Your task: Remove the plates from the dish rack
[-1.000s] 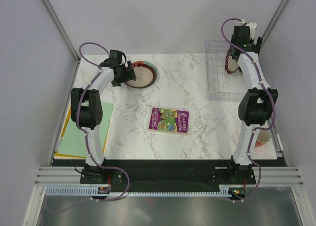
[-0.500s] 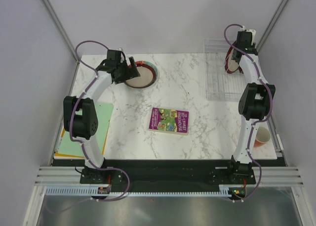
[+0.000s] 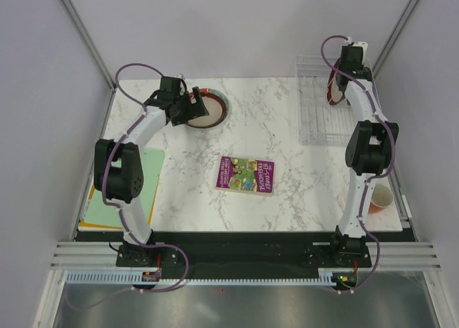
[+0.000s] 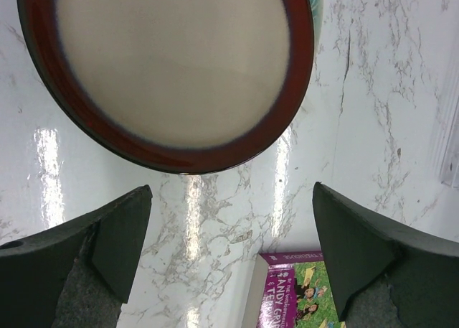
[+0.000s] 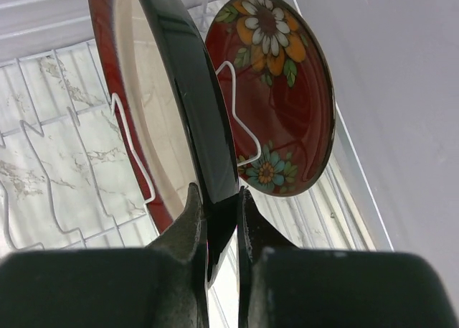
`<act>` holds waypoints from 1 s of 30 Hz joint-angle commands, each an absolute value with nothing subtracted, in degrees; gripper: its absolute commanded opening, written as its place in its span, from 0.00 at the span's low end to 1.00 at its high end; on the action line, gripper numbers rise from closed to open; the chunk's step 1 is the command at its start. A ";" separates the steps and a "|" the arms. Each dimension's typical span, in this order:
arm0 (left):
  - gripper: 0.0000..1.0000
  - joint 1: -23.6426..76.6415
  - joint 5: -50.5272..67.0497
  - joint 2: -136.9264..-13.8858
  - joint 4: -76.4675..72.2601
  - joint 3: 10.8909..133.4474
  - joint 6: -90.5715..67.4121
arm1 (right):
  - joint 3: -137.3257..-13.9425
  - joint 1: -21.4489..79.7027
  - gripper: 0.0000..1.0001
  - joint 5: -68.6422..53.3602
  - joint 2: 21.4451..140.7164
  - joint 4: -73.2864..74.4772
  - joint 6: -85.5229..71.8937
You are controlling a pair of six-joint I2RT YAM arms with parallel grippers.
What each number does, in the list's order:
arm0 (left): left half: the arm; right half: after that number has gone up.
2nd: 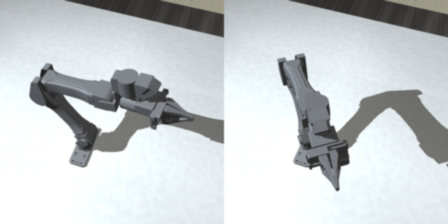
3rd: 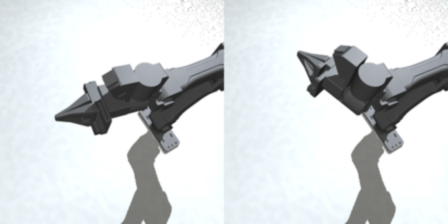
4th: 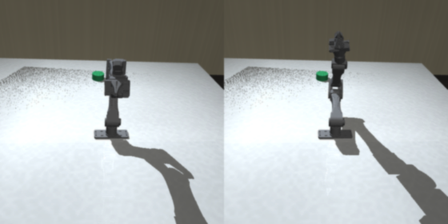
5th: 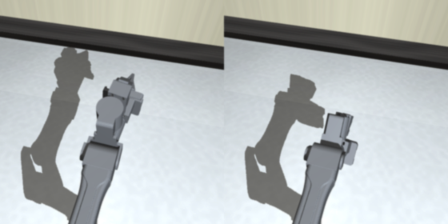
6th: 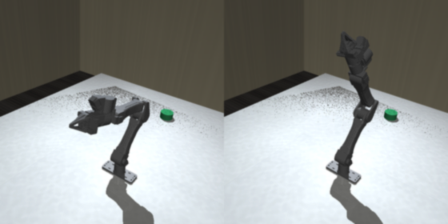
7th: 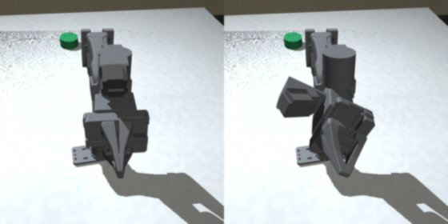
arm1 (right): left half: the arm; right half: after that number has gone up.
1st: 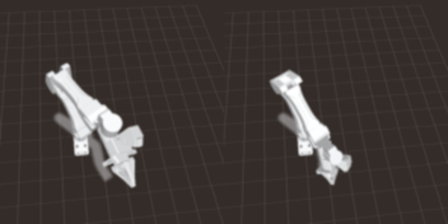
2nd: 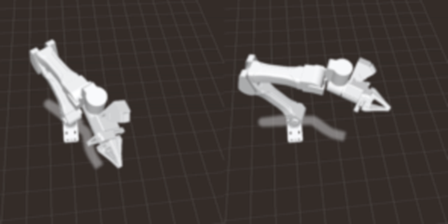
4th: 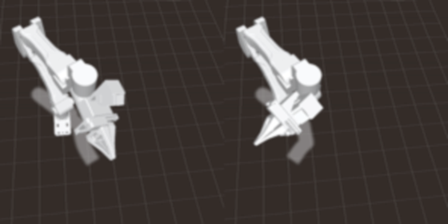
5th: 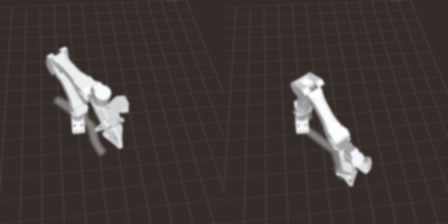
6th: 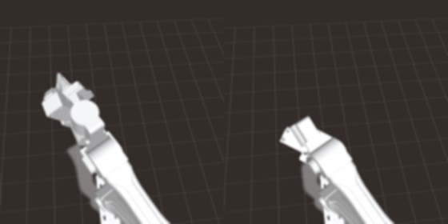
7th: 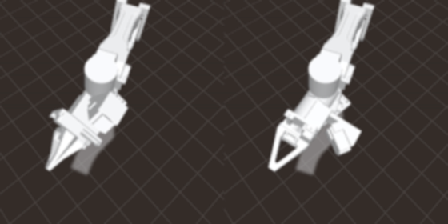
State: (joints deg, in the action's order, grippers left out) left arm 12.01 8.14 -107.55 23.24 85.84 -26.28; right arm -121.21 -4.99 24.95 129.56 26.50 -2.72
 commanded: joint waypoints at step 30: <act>1.00 13.80 17.13 -99.23 13.28 79.98 -31.54 | -110.40 3.86 0.00 42.75 101.35 15.11 3.00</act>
